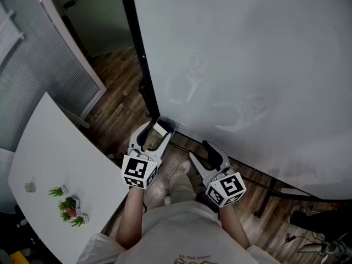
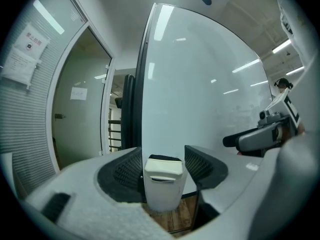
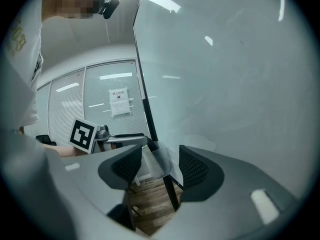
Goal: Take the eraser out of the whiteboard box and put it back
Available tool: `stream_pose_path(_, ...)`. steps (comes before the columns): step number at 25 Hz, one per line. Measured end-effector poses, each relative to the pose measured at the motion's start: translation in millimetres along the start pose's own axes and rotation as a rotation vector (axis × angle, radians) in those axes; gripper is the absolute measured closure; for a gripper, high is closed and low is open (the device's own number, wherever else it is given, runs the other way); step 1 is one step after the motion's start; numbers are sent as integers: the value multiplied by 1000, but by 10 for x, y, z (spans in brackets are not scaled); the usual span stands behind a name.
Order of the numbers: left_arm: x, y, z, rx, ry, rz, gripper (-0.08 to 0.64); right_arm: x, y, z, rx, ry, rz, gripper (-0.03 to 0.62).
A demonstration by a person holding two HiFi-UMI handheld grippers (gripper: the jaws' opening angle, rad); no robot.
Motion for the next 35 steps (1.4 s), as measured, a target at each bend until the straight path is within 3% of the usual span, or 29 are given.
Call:
stream_pose_path(9,284,-156,-54,-12,-39,37,314,54,-134,-86,31,-3,40,366)
stream_pose_path(12,363,-204,-34,-31,-43,46,328,108,-194,-125,43,7,80,419)
stream_pose_path(18,544,-286,48,-39,-40,73,378,190,-250,-201,71,29,111,446)
stream_pose_path(22,653,-326,85,-17,-46,102,432,231,-298,-252,82,26,125,500)
stream_pose_path(24,705,-344,94,-2,-46,118,454,244,-297,-295,84,12,120,580)
stream_pose_path(30,807,-335,101,10,-58,114,562,274,-289,-356,99,23,119,580)
stream_pose_path(35,851,-354,122,4,-50,107,561,284,-289,-383,96,39,108,580)
Point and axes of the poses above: the fingertips, and each gripper's own axes: x backward along the fingers, z to its right, y out of its underside, the point moved 5 cm from there along x, backward along the fingers, and after that the axes turned 7 degrees about z, right-handed, at the moved point
